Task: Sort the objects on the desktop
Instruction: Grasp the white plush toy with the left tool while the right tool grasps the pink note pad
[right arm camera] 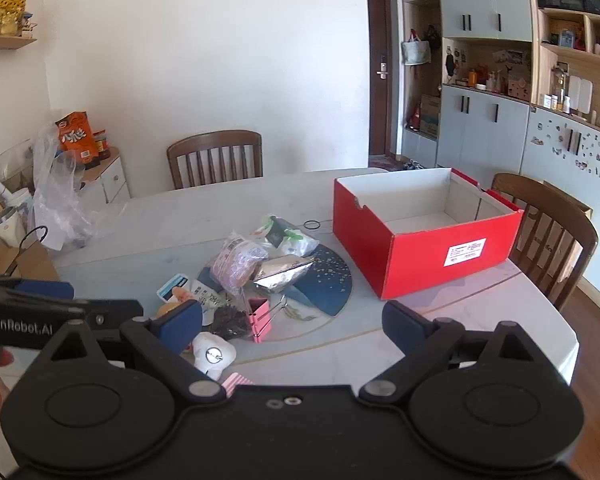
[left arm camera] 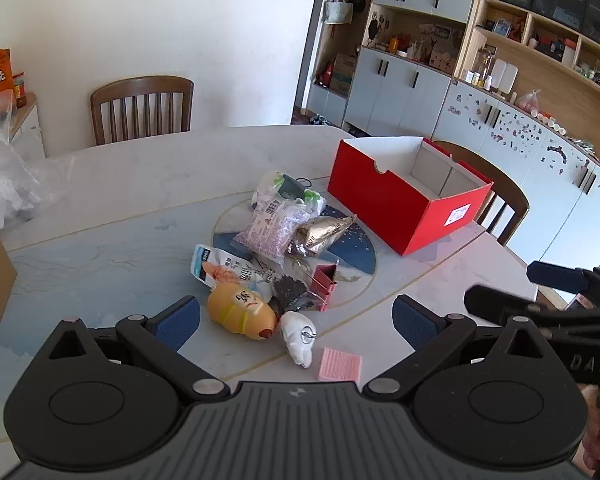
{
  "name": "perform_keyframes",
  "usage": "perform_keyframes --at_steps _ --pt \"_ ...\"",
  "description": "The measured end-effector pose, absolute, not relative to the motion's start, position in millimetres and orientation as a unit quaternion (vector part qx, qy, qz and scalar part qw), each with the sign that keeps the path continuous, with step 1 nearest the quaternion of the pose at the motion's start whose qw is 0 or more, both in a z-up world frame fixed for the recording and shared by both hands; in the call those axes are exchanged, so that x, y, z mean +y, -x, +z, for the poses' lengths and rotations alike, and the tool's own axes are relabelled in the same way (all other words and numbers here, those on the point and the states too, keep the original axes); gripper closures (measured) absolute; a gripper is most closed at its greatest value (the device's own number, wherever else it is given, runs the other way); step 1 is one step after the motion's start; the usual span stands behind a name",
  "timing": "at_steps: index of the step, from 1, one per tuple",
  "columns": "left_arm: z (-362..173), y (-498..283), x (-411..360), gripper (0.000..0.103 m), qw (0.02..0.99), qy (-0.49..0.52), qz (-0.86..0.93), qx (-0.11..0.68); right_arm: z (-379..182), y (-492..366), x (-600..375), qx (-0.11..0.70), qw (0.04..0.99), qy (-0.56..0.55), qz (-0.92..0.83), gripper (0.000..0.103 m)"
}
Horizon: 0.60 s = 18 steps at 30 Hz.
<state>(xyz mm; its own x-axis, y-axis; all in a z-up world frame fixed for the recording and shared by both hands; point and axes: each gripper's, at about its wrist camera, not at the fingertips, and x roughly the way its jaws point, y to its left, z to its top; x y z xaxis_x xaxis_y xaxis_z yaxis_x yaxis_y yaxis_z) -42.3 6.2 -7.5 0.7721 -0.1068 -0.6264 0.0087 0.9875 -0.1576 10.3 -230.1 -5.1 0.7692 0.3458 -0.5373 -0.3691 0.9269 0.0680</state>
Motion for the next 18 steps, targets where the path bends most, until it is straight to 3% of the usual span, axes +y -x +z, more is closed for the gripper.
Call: perform_keyframes --at_steps 18 --pt "-56.1 24.0 10.8 0.001 0.929 0.072 -0.039 0.361 -59.7 -5.6 -204.9 0.308 0.92 0.069 0.231 0.014"
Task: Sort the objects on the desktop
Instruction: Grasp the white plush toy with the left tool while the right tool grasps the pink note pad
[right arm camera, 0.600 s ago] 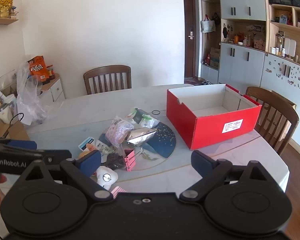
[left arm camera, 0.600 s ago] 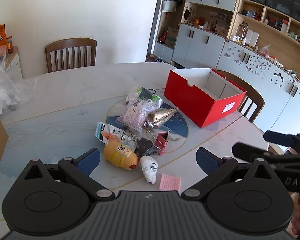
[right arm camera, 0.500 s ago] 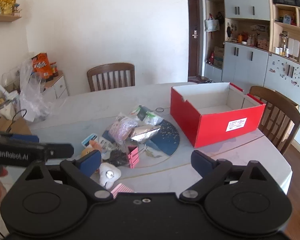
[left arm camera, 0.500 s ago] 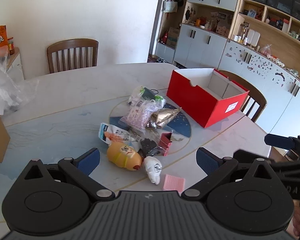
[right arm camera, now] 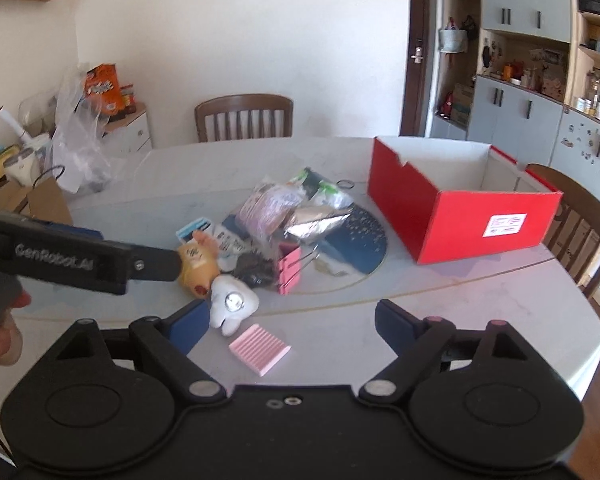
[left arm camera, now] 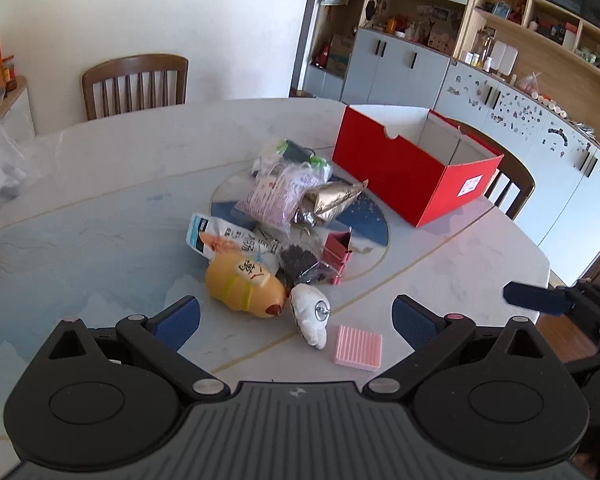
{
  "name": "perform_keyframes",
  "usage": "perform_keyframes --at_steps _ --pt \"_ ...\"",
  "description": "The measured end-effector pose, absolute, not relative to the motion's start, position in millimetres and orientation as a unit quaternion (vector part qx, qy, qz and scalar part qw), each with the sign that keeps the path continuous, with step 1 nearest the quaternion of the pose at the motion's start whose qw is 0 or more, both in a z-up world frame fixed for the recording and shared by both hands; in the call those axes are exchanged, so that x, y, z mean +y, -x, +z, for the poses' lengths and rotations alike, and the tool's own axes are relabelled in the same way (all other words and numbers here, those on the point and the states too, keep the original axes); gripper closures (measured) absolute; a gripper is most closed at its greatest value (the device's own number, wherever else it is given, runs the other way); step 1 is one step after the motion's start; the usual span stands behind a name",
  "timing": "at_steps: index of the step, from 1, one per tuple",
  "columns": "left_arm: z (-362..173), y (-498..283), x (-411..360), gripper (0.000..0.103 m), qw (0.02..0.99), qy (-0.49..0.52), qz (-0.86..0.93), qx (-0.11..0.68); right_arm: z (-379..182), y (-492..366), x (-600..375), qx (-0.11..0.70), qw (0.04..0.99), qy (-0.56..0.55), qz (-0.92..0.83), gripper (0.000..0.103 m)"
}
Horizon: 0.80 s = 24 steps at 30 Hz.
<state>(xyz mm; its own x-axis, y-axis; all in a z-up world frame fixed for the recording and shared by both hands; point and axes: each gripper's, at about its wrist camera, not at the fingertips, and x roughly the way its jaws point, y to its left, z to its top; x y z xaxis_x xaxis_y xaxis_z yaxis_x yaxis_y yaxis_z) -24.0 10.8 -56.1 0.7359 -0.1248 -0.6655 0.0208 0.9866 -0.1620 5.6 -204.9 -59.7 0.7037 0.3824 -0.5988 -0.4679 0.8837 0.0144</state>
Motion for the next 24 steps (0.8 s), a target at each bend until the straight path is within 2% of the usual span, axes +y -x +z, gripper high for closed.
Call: perform_keyframes --at_steps 6,10,13,19,24 --pt "-75.4 9.9 2.9 0.001 0.924 0.065 -0.043 0.375 -84.6 -15.6 -193.9 0.321 0.91 0.084 0.247 0.016" --pt "-89.7 0.3 -6.2 0.007 0.919 0.061 -0.049 0.387 -102.1 -25.9 -189.2 0.333 0.901 0.092 0.263 0.021" --pt "-99.9 -7.6 -9.6 0.015 0.913 0.068 -0.045 0.4 -114.5 -33.5 -185.5 0.339 0.893 0.106 0.277 0.024" --pt "-110.0 -20.4 -17.3 0.017 0.909 0.072 -0.032 0.41 -131.4 -49.2 -180.5 0.342 0.879 0.126 0.308 0.03" --pt "-121.8 -32.0 -18.4 0.028 0.895 0.091 -0.018 0.437 -142.1 -57.3 -173.9 0.346 0.859 0.153 0.345 0.039"
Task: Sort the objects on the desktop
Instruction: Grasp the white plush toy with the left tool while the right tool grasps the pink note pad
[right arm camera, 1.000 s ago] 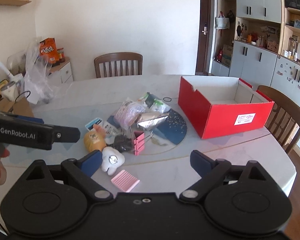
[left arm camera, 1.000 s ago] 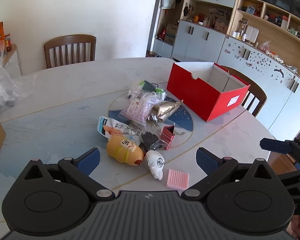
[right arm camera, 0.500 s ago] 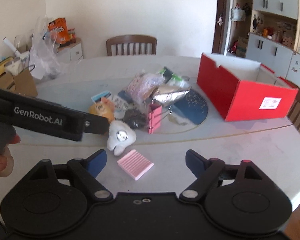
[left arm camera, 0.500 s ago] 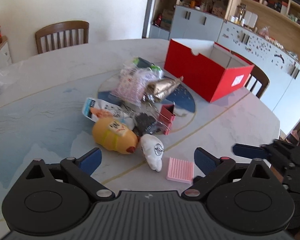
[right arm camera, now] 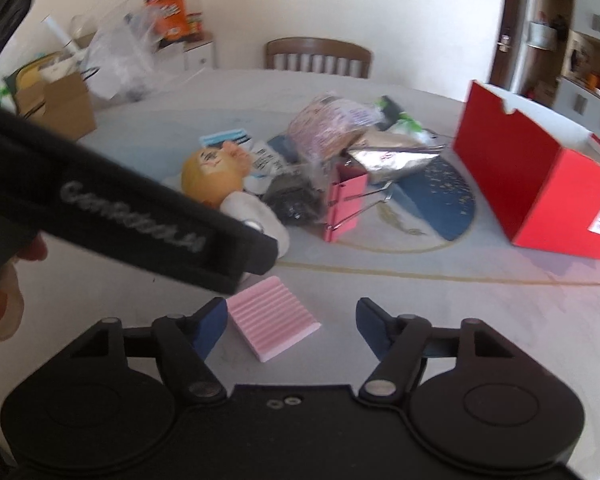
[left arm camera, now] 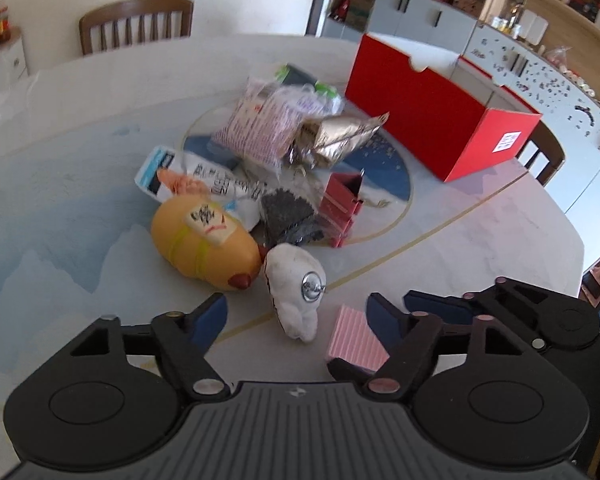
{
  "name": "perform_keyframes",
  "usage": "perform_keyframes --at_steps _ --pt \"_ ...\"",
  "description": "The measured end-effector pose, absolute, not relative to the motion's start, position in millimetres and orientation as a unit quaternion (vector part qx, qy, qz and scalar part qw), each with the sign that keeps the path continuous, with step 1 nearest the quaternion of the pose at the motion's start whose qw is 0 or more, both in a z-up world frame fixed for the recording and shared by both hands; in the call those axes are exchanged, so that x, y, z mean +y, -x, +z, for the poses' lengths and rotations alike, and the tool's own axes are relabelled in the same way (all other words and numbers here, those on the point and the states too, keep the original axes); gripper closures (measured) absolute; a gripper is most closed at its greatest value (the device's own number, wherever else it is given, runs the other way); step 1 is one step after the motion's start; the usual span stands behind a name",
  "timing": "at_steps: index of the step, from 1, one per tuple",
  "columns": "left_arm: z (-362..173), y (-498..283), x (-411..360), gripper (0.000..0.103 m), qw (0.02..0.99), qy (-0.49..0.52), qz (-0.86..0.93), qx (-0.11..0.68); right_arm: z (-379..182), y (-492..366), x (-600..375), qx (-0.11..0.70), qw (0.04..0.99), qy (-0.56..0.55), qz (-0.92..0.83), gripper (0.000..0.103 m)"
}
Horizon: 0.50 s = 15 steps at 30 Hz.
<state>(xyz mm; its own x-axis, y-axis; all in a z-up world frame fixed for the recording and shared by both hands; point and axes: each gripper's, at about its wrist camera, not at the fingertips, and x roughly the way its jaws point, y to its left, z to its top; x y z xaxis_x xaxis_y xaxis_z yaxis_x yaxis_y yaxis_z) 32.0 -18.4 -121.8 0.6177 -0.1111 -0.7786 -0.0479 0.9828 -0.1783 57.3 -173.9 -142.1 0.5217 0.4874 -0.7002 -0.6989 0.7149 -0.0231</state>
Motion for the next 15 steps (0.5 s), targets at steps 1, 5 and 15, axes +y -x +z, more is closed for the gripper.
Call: perform_keyframes --at_steps 1,5,15 --pt "-124.0 -33.6 -18.7 0.028 0.893 0.092 -0.013 0.441 -142.8 -58.9 -174.3 0.347 0.857 0.15 0.35 0.04" --pt "-127.5 -39.7 -20.6 0.031 0.888 0.1 -0.005 0.449 -142.8 -62.7 -176.2 0.341 0.851 0.149 0.37 0.047" --pt "-131.0 -53.0 -29.7 0.048 0.882 0.117 0.002 0.456 -143.1 -83.7 -199.6 0.334 0.854 0.147 0.371 0.062"
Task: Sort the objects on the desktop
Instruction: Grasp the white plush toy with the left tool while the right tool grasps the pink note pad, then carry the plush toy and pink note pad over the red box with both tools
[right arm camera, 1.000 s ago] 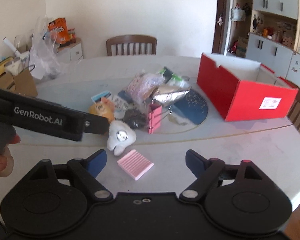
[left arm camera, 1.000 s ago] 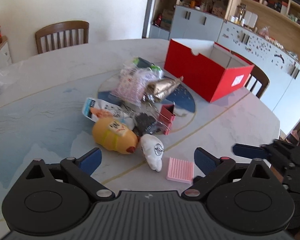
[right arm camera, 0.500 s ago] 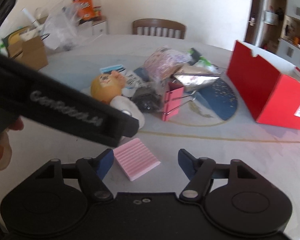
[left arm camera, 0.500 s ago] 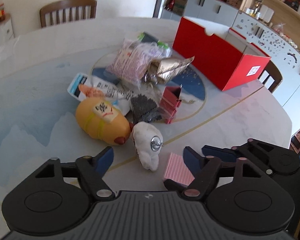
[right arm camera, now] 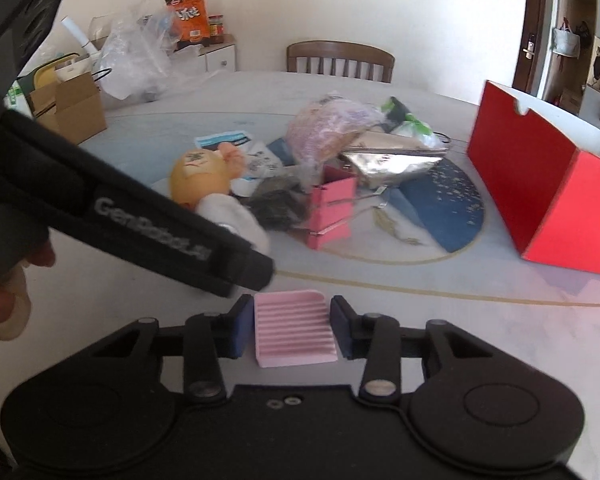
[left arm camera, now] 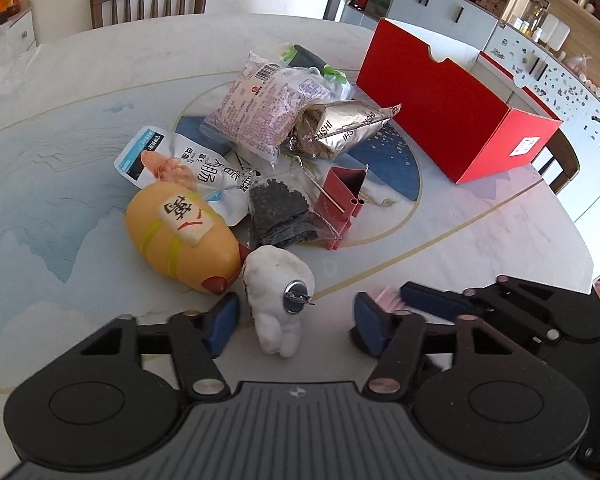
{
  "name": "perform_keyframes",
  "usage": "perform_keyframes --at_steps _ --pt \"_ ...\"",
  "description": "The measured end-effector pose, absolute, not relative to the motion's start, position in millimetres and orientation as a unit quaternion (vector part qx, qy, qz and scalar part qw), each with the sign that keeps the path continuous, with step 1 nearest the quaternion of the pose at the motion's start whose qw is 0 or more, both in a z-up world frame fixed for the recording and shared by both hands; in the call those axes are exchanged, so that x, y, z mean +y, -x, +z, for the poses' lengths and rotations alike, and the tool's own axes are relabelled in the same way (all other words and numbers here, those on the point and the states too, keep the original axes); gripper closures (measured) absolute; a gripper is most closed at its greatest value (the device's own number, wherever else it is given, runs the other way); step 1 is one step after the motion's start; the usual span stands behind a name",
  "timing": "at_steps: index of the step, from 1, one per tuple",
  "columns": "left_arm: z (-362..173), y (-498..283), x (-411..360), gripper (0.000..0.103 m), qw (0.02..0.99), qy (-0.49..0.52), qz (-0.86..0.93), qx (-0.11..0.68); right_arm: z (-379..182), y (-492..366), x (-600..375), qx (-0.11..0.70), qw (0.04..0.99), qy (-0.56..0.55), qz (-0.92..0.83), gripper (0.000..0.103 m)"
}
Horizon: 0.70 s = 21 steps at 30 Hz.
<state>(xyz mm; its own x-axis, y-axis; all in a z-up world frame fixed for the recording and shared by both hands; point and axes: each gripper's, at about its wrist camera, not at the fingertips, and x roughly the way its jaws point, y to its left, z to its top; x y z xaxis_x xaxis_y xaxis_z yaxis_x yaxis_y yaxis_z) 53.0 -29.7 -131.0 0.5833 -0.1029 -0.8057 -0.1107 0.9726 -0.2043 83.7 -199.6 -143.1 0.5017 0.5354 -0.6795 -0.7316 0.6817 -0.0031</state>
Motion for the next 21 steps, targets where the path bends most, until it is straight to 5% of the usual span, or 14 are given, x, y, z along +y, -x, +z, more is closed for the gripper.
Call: perform_keyframes --at_steps 8,21 --pt "-133.5 -58.0 -34.5 0.069 0.883 0.111 0.014 0.455 -142.5 -99.6 -217.5 0.344 0.857 0.141 0.358 0.063" --pt "-118.8 -61.7 -49.3 0.071 0.894 0.09 -0.006 0.439 -127.6 -111.4 -236.2 0.346 0.862 0.129 0.348 0.063"
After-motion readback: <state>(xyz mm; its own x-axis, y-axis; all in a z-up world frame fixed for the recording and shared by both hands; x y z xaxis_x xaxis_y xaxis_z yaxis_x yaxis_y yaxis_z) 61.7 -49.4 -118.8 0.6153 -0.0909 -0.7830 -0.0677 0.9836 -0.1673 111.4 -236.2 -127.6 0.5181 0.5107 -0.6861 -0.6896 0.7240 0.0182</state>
